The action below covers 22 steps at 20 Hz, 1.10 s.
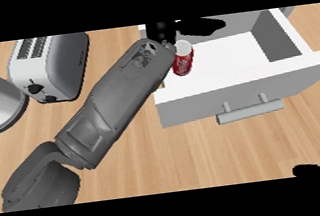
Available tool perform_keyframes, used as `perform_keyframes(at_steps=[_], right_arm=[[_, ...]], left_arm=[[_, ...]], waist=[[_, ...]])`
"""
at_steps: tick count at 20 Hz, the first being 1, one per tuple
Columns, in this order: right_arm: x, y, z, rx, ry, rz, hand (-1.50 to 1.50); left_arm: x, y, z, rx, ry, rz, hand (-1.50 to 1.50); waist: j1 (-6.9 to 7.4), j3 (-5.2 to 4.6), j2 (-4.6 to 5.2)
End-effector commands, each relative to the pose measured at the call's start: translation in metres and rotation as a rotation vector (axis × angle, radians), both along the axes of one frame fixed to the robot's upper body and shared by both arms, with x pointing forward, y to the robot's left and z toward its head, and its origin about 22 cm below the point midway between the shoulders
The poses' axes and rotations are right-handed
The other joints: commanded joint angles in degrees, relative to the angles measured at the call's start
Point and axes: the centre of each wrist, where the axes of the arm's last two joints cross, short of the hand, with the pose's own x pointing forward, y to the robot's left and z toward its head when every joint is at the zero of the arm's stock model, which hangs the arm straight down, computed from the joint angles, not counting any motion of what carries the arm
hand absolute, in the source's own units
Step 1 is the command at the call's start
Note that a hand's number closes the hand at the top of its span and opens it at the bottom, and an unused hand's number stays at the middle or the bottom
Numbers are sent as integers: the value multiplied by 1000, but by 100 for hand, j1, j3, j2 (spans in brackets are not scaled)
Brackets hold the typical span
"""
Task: Pick up the can, place it into the drawer and close the drawer
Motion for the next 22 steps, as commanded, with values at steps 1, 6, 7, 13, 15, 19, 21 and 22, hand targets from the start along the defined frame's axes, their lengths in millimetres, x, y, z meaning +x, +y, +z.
perform_keyframes(at_steps=[1, 6, 7, 13, 15, 19, 21, 22], right_arm=[[6, 6, 4, -133, -54, 5, -150], [12, 12, 8, -288, -55, -30, -150], [14, 18, 10, -310, -43, -49, -150], [29, 37, -12, -544, -54, -106, -150], [42, 40, -13, -632, -19, -107, -150], [55, 43, -51, -729, 13, -105, -150], [63, 52, -62, -791, 26, -144, -150], [64, 52, -66, -807, 51, -151, -150]], left_arm=[[0, -4, 9, -43, -12, -14, -150], [-4, -14, 28, -84, -48, 3, -150], [-6, -10, 12, -72, -48, -7, -150], [0, -7, 19, -66, -42, -4, -150], [2, -4, 20, -60, -59, -15, -150], [-8, -19, 32, -90, -34, 10, -150], [-2, -8, 33, -91, -43, -3, -150], [1, 1, 38, -93, -37, -4, -150]], waist=[[85, 1, 3], [208, -1, -40], [278, -4, -61], [540, -5, -97], [619, -9, -110], [615, -2, -147], [709, -6, -158], [731, -7, -173]])
